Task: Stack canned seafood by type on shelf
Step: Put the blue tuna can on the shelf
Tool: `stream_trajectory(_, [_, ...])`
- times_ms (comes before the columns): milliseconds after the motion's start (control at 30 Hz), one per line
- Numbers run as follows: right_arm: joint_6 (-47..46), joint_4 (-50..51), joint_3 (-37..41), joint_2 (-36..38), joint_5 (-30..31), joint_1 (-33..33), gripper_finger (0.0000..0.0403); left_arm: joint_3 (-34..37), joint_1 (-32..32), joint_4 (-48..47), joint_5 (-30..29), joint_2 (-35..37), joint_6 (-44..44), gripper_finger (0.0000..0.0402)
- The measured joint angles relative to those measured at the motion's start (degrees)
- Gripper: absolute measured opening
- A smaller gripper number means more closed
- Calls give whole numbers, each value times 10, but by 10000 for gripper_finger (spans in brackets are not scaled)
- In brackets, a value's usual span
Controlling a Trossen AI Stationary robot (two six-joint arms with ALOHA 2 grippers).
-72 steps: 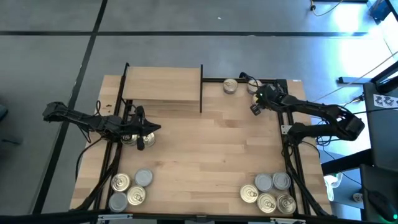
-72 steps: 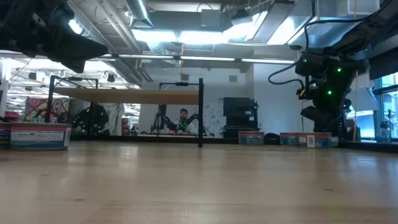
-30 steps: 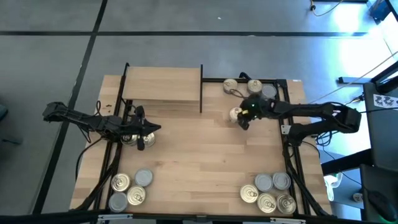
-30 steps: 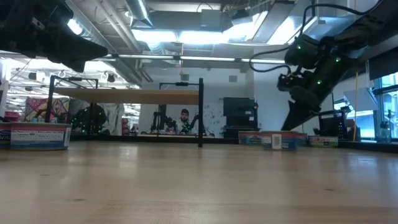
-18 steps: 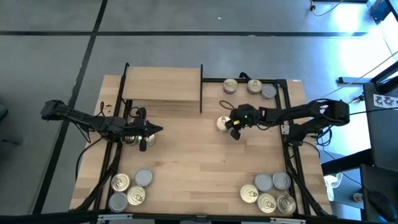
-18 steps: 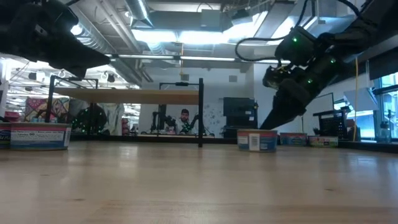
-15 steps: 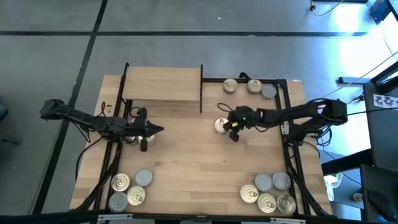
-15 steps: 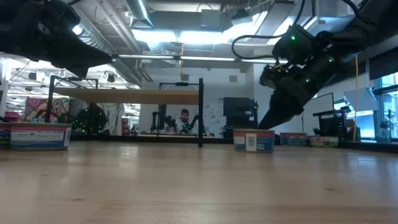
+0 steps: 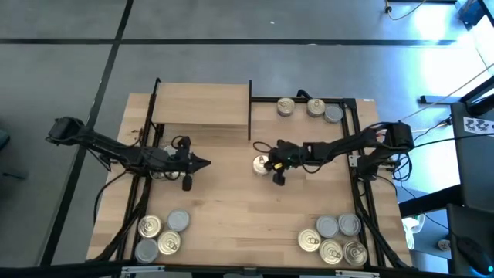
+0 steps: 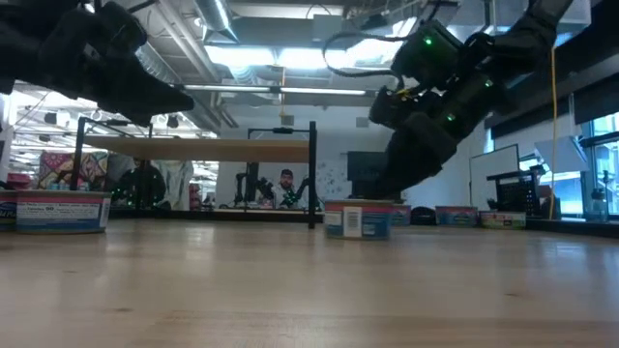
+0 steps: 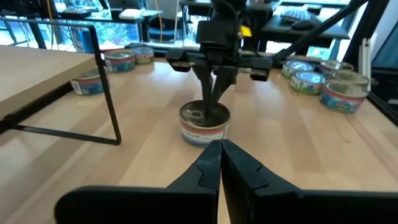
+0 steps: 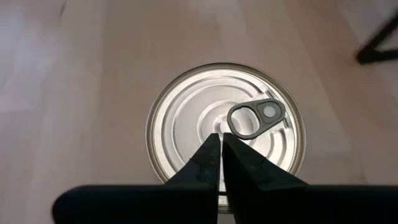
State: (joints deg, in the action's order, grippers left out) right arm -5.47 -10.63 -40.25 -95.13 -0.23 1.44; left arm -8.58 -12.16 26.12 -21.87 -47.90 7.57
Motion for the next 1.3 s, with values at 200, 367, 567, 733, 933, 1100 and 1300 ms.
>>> stream_trajectory(200, [16,5,-36,-21,-2,-16,21,-54,0,0,0,-81,-11,8])
stream_trajectory(367, [12,-1,-53,-41,-18,-16,21,-99,0,1,0,-159,-19,8])
stream_trajectory(567, [10,-24,-60,-60,-18,-20,21,-156,2,3,0,-262,-20,8])
stream_trajectory(733, [6,-39,-59,-61,-24,-20,21,-209,2,2,0,-337,-31,8])
stream_trajectory(933, [6,-32,-58,-52,-24,-21,21,-259,2,3,0,-394,-66,8])
stream_trajectory(1100, [12,1,-57,0,-25,-23,21,-273,2,4,0,-404,-96,8])
stream_trajectory(1300, [22,96,-57,86,-19,-22,21,-272,2,3,0,-404,-125,8])
